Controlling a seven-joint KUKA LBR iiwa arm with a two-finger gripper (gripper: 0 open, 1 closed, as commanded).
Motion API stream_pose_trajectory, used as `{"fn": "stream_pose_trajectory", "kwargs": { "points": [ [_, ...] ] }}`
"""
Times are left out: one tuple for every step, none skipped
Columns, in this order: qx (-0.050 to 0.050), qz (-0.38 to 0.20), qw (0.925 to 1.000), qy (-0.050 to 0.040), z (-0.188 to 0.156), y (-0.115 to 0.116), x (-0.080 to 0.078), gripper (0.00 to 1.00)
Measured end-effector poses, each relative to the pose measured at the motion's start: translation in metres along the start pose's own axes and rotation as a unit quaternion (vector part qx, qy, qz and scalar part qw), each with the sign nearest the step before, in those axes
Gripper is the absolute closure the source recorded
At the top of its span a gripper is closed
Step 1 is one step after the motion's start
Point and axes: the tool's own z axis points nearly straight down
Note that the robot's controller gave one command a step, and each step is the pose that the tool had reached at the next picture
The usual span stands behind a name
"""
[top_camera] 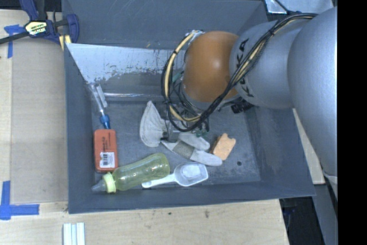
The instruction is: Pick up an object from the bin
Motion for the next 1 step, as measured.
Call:
{"fn": "stream_pose_trajectory", "kwargs": {
  "points": [
    [0.001,-0.011,0.9999,-0.0007,-0.1246,-0.0364,0.0105,1.0]
  ]
}}
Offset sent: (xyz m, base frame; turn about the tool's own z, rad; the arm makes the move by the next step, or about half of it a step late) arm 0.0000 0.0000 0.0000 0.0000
